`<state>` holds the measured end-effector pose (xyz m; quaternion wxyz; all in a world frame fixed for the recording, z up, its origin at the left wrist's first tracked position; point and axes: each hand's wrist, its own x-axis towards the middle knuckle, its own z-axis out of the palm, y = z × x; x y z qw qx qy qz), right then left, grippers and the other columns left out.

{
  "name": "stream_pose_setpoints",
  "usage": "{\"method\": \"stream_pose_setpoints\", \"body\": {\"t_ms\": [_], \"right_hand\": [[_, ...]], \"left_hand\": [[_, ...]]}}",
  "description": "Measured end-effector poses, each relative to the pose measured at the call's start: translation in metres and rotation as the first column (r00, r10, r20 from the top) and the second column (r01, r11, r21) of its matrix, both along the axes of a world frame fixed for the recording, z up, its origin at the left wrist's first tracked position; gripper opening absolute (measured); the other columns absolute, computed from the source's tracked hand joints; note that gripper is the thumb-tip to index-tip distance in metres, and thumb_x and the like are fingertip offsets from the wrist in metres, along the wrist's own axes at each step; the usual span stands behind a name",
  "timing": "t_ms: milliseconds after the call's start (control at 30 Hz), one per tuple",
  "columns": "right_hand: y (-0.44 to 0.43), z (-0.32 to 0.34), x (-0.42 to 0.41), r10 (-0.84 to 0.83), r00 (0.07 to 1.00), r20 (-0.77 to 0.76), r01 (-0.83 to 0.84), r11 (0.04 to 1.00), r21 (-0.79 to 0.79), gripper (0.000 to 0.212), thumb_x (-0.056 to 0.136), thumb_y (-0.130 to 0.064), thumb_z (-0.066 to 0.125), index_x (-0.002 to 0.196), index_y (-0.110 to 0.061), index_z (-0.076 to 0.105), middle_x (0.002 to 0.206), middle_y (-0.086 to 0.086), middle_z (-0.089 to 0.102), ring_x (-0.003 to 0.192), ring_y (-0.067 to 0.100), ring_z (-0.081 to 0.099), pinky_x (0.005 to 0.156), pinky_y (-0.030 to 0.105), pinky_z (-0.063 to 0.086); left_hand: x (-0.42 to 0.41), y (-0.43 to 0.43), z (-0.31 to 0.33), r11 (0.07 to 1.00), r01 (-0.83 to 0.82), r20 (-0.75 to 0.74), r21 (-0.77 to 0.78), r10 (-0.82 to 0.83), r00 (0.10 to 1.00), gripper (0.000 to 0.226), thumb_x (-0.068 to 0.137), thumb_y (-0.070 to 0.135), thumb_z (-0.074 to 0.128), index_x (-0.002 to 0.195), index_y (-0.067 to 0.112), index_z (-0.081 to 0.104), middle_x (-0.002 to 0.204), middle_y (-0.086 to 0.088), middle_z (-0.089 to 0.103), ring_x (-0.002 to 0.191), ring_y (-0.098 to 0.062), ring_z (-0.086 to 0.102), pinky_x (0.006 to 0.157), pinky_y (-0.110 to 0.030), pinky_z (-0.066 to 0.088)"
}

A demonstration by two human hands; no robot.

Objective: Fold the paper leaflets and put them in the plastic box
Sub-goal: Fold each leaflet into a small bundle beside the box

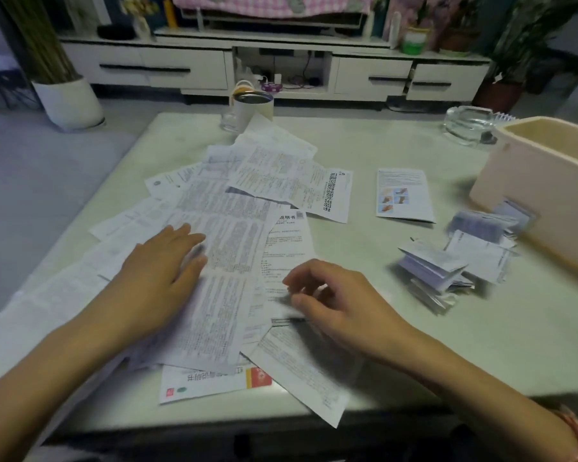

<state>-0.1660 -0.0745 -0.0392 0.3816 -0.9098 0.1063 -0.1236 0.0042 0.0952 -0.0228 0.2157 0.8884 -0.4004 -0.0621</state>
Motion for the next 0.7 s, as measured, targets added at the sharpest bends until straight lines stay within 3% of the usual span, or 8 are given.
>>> {"method": "stream_pose_setpoints", "body": {"t_ms": [33, 100, 200, 367, 533, 600, 700], "right_hand": [[0.000, -0.003, -0.002, 0.027, 0.999, 0.023, -0.023, 0.989, -0.144, 0.018, 0.090, -0.023, 0.055, 0.106, -0.019, 0.063, 0.097, -0.008, 0.062, 0.088, -0.001, 0.052, 0.081, 0.011, 0.040], [0.005, -0.012, -0.001, 0.088, 0.995, 0.054, -0.057, 0.907, -0.416, 0.028, 0.090, -0.028, 0.047, 0.109, -0.017, 0.064, 0.112, -0.001, 0.062, 0.103, 0.009, 0.052, 0.090, 0.019, 0.039], [0.011, -0.018, 0.003, 0.096, 0.995, 0.028, -0.060, 0.798, -0.599, 0.036, 0.092, -0.032, 0.040, 0.111, -0.016, 0.066, 0.128, 0.006, 0.058, 0.115, 0.021, 0.049, 0.095, 0.028, 0.036], [0.021, -0.019, 0.017, 0.131, 0.991, -0.017, -0.107, 0.717, -0.689, 0.040, 0.093, -0.032, 0.036, 0.113, -0.014, 0.066, 0.136, 0.005, 0.053, 0.126, 0.022, 0.043, 0.106, 0.025, 0.022], [0.025, -0.019, 0.023, 0.224, 0.975, -0.007, -0.164, 0.693, -0.702, 0.049, 0.099, -0.033, 0.025, 0.119, -0.008, 0.063, 0.139, 0.005, 0.050, 0.131, 0.021, 0.036, 0.107, 0.033, 0.026], [0.027, -0.018, 0.023, 0.260, 0.965, 0.016, -0.178, 0.703, -0.689, 0.053, 0.100, -0.034, 0.020, 0.120, -0.009, 0.062, 0.138, 0.004, 0.052, 0.130, 0.019, 0.038, 0.108, 0.033, 0.027], [0.026, -0.014, 0.022, 0.295, 0.951, 0.095, -0.168, 0.749, -0.640, 0.047, 0.100, -0.030, 0.026, 0.119, -0.006, 0.062, 0.134, 0.005, 0.055, 0.128, 0.018, 0.042, 0.108, 0.030, 0.029]], "left_hand": [[0.001, 0.001, -0.002, 1.000, -0.001, -0.004, 0.017, 0.001, 1.000, 0.047, 0.097, 0.031, 0.036, 0.143, 0.018, 0.035, 0.154, -0.001, 0.023, 0.143, -0.016, 0.015, 0.114, -0.030, 0.012], [0.003, 0.007, -0.005, 0.999, -0.004, -0.015, 0.045, 0.005, 1.000, 0.047, 0.098, 0.030, 0.035, 0.143, 0.017, 0.033, 0.155, -0.002, 0.023, 0.143, -0.017, 0.017, 0.113, -0.028, 0.013], [0.003, 0.007, -0.009, 0.997, 0.014, -0.020, 0.076, -0.012, 1.000, 0.047, 0.099, 0.030, 0.033, 0.144, 0.018, 0.031, 0.155, -0.001, 0.021, 0.142, -0.016, 0.018, 0.112, -0.027, 0.014], [0.008, 0.012, -0.013, 0.991, 0.025, -0.022, 0.129, -0.022, 1.000, 0.047, 0.100, 0.033, 0.030, 0.146, 0.022, 0.027, 0.156, 0.003, 0.016, 0.144, -0.014, 0.013, 0.117, -0.033, 0.012], [0.011, 0.016, -0.013, 0.995, 0.035, -0.066, 0.089, -0.029, 0.997, 0.046, 0.100, 0.033, 0.031, 0.145, 0.023, 0.029, 0.156, 0.004, 0.019, 0.144, -0.013, 0.015, 0.117, -0.034, 0.011], [0.012, 0.017, -0.012, 0.998, 0.035, -0.071, 0.052, -0.031, 0.997, 0.045, 0.100, 0.034, 0.031, 0.144, 0.022, 0.032, 0.154, 0.004, 0.024, 0.142, -0.013, 0.020, 0.116, -0.031, 0.014], [0.015, 0.020, -0.010, 0.999, 0.025, -0.110, -0.033, -0.029, 0.994, 0.044, 0.100, 0.033, 0.032, 0.142, 0.022, 0.037, 0.151, 0.006, 0.031, 0.139, -0.011, 0.027, 0.108, -0.020, 0.018]]}}
